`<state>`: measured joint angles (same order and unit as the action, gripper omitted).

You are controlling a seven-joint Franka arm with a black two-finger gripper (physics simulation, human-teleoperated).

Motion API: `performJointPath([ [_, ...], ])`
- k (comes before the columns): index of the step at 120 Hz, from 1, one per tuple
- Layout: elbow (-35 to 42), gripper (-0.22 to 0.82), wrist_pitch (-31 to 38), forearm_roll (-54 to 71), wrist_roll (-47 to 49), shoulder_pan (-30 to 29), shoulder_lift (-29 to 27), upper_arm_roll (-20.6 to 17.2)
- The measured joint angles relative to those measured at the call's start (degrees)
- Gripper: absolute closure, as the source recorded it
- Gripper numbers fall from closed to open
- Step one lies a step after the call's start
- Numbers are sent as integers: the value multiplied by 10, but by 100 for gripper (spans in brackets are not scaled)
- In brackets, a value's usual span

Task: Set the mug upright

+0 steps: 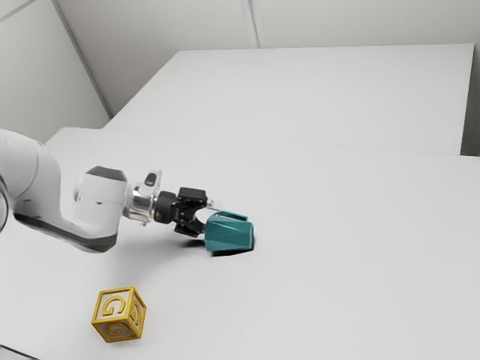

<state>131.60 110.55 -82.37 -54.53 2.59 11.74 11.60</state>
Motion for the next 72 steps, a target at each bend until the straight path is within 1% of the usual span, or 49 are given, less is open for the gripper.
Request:
performJointPath([
  [7, 0, 1, 1, -6, -5, 0, 2, -4],
  [12, 0, 7, 2, -10, -8, 0, 3, -6],
  [28, -1, 41, 5, -13, -13, 0, 2, -10],
  [34, -1, 51, 6, -13, -14, 0, 2, -12],
  [40, -1, 58, 8, -13, -14, 0, 1, -16],
  [48, -1, 64, 10, -13, -14, 1, -1, -19],
  [56, -2, 69, 12, -13, -14, 1, -3, -20],
  [72, -4, 74, 14, -11, -14, 0, -13, -20],
])
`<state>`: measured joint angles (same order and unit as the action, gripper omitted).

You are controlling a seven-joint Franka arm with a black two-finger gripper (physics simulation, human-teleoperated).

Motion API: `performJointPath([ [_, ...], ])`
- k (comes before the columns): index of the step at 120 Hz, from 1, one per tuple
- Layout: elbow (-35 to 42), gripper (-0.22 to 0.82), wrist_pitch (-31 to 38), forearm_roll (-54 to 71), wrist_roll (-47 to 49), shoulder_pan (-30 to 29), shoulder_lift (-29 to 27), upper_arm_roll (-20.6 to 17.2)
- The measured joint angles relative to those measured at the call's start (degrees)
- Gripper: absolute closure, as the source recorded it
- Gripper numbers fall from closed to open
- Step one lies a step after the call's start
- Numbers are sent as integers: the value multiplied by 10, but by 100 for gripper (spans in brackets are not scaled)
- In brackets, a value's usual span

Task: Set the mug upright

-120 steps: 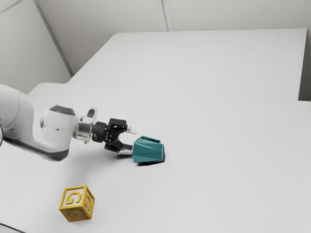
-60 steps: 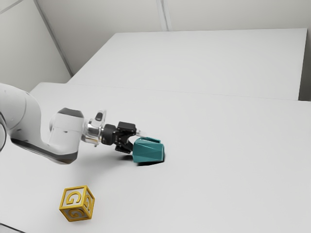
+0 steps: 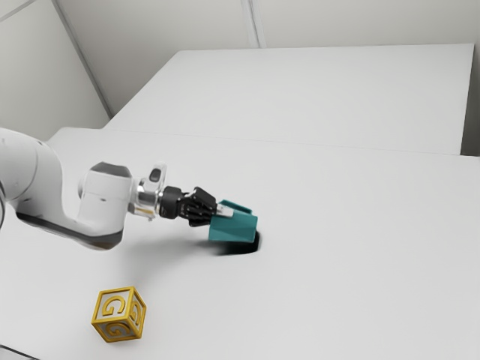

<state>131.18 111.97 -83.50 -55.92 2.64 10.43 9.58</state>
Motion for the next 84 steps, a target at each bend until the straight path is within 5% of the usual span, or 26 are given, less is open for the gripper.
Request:
performJointPath([
  [16, -15, 76, 6, 12, 3, -1, -16, -6],
  [28, -102, 77, 14, 100, 24, 0, -25, -10],
  [57, -382, 78, -35, 590, 149, -1, 30, -29],
  [84, -404, 78, 16, 810, 268, 1, 114, -38],
])
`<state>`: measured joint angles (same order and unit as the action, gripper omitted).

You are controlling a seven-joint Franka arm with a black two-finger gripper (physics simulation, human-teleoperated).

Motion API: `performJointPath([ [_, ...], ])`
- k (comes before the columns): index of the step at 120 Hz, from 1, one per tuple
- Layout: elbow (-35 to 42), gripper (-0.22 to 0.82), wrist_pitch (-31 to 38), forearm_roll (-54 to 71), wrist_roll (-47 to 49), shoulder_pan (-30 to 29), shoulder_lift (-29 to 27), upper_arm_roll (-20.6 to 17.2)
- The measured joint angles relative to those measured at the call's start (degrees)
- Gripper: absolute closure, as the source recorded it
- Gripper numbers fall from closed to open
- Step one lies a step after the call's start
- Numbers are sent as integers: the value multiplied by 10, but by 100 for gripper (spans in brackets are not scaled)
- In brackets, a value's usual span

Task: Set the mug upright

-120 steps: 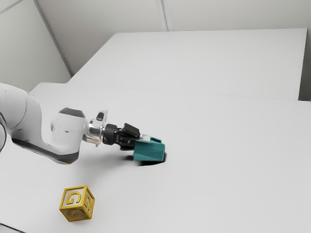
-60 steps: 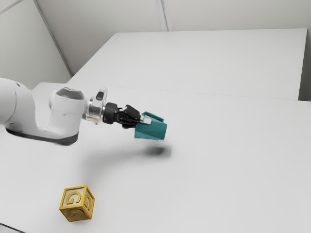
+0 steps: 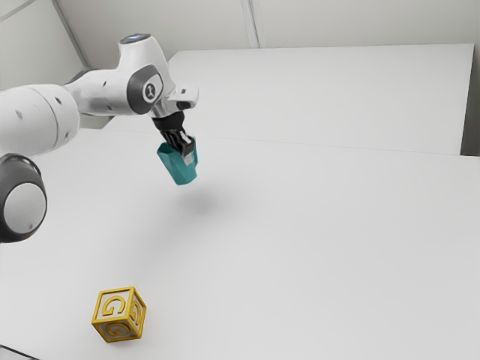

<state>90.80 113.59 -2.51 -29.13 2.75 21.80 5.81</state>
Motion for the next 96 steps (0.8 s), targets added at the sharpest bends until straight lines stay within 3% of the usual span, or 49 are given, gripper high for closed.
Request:
performJointPath([
  [40, 78, 78, 114, 55, 148, 10, 7, -2],
  [67, 93, 31, 130, 49, 210, 13, 6, -1],
  [84, 81, 16, 116, 49, 240, 14, -13, -6],
  [96, -34, 10, 5, 39, 256, 13, -48, -19],
])
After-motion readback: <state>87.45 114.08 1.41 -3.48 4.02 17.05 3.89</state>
